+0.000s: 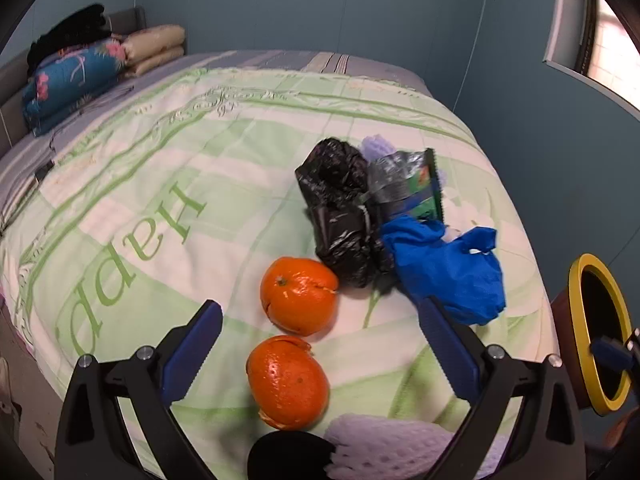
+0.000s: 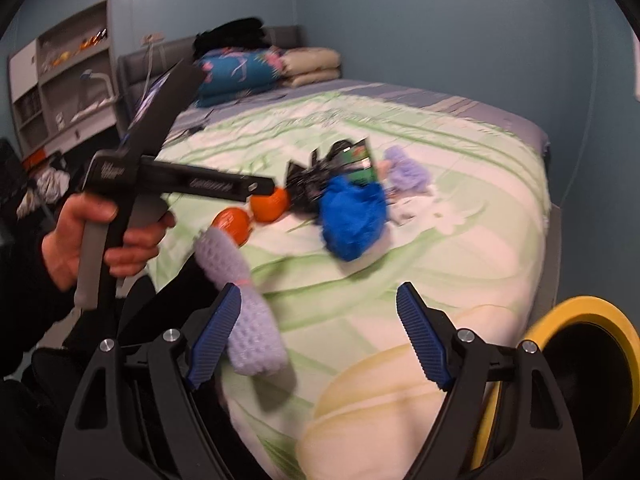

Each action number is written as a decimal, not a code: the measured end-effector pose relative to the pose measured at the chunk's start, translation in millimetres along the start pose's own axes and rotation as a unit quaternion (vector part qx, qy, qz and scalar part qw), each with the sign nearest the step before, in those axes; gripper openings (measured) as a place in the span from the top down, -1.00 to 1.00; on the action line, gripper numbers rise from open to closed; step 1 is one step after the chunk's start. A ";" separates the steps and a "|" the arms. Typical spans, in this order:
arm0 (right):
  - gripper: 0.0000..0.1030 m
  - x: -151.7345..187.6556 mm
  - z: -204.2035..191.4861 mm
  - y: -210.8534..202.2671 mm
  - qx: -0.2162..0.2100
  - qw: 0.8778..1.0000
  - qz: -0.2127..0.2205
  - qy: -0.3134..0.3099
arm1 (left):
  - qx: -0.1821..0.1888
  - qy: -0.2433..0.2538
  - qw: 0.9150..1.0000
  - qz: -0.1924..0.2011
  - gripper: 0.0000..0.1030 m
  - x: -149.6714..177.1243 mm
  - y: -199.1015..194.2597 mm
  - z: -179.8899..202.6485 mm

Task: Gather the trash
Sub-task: 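Grasp the purple foam net with the right gripper while the left grasps an orange, then carry the foam net and orange in both grippers over the bin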

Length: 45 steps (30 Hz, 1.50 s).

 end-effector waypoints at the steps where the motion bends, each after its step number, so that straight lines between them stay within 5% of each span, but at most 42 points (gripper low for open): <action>1: -0.45 0.8 -5.3 4.5 -0.004 1.000 -0.006 -0.008 | 0.004 -0.001 1.000 -0.005 -0.84 0.2 3.2 -2.3; 14: -0.35 7.3 -40.5 48.3 -0.029 0.995 -0.068 -0.070 | 0.019 0.001 1.000 -0.012 -0.69 -5.9 27.8 -10.7; 23: -0.05 12.1 -41.6 76.3 -0.016 0.992 -0.107 -0.065 | 0.017 -0.015 0.999 -0.024 0.10 -3.2 46.2 -16.9; 26: 0.18 10.0 -38.4 77.6 -0.010 0.993 -0.111 -0.049 | 0.029 -0.031 0.999 -0.019 0.16 -2.6 43.8 -23.8; 34: 0.43 7.7 -29.7 74.8 0.010 0.993 -0.118 -0.024 | 0.020 -0.037 0.999 -0.012 0.29 -1.5 41.7 -24.8; 45: 0.45 -10.2 -5.7 20.1 0.011 0.997 -0.074 0.006 | 0.019 -0.055 0.998 0.031 0.33 -8.4 0.8 -34.3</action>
Point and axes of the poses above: each gripper's, at about its wrist camera, not at the fingertips, and y roughly the way its jaws point, z to its right, x to its underside, the point moved 2 cm from there along y, roughly the way its jaws point, and after that the axes turned 9 degrees about y, right-handed, at the moved point
